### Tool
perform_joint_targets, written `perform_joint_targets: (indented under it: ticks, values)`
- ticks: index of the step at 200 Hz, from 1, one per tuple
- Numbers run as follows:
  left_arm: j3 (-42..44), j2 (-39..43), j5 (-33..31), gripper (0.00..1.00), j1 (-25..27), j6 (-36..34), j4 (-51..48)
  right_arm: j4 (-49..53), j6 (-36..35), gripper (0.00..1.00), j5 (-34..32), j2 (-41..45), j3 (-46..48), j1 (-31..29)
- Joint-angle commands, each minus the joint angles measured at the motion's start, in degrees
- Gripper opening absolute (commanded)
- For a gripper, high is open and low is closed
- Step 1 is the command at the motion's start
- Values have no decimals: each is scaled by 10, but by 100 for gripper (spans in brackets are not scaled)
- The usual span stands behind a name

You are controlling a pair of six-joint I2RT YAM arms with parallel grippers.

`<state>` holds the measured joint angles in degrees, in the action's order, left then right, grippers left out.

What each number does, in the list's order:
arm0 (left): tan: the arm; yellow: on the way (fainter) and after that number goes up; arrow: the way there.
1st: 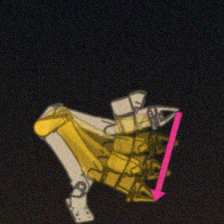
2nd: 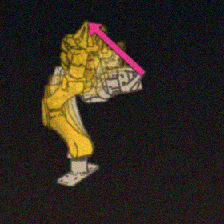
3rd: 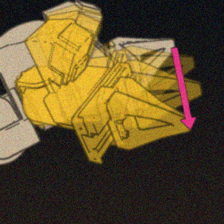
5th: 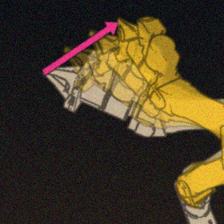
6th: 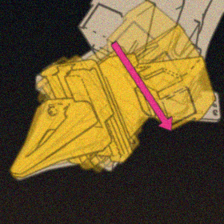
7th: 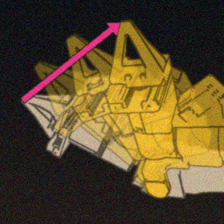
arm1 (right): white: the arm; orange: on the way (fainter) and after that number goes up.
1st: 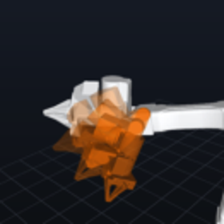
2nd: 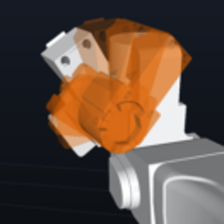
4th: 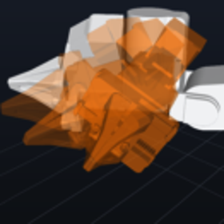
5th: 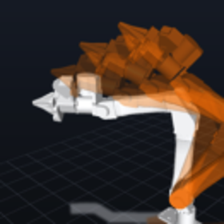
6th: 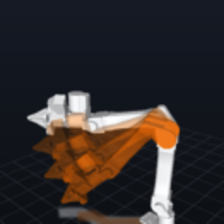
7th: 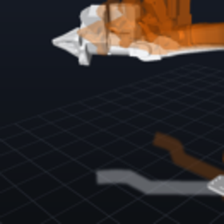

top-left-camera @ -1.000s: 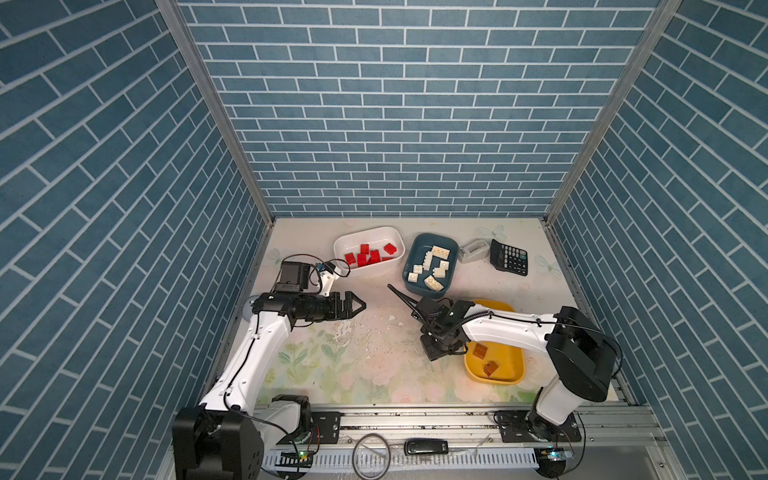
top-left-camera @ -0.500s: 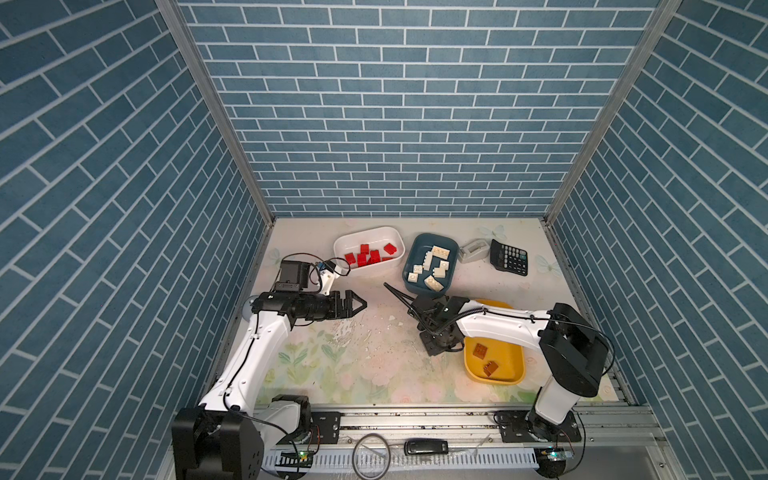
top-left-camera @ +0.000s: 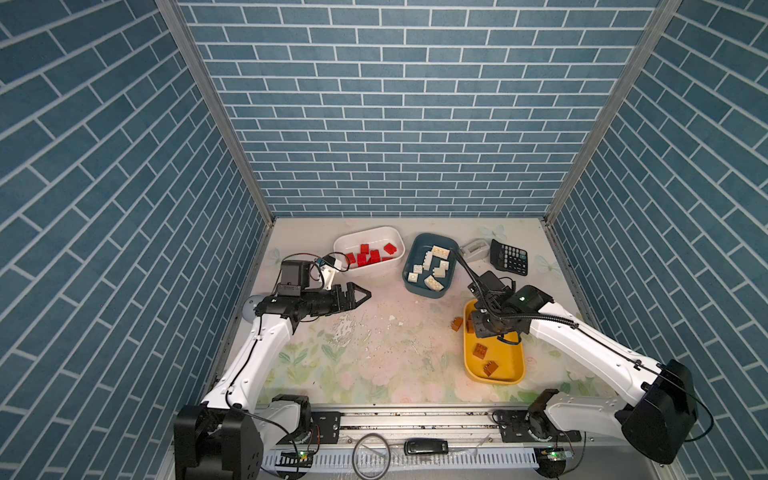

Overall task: Sort the legos into containers by color
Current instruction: 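Release the brown brick into the yellow tray and move to the last brown brick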

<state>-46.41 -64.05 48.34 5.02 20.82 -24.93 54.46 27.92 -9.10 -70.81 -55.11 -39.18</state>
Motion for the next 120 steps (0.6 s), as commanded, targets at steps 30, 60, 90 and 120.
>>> perform_joint_targets:
  ticks: [30, 60, 90, 120]
  values:
    - [1, -5, 14, 100, 6, 24, 48, -70, -49, 25, 24, -10, 65, 62]
    - [-5, -8, 13, 100, 6, 17, 43, -63, -74, 48, 23, -10, 46, 66]
    - [-3, -8, 11, 100, 6, 10, 37, -48, -75, 62, 56, -2, 7, 65]
    - [-7, -11, 8, 100, 7, -2, 26, -79, 7, 60, 97, -7, -30, 27]
